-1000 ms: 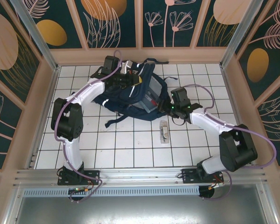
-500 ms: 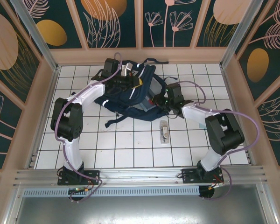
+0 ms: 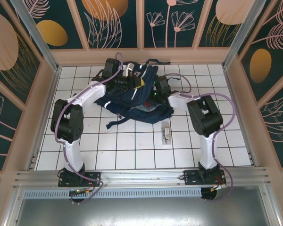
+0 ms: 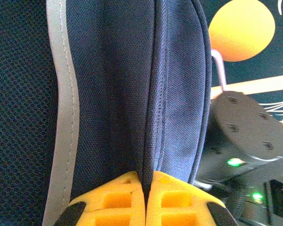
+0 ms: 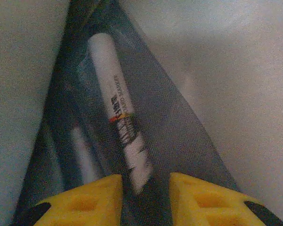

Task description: Pack books, pencil case, and school supplies into a backpack

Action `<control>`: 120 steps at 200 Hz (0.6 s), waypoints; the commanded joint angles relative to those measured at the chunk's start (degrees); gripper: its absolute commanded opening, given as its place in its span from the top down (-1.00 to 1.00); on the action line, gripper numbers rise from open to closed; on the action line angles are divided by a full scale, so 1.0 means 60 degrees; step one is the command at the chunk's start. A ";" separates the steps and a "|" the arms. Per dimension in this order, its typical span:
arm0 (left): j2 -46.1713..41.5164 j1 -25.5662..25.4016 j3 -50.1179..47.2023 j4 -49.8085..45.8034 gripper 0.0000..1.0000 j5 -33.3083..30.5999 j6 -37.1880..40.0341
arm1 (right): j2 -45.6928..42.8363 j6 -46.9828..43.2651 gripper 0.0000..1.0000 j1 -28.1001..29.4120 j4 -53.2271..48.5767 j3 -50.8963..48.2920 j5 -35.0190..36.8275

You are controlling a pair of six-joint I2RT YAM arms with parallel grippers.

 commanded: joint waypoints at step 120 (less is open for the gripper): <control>-0.0263 -0.0054 0.0889 0.0035 1.00 0.0137 0.0386 | -0.1755 -0.1106 0.14 -0.0595 -0.0495 -0.0484 -0.1687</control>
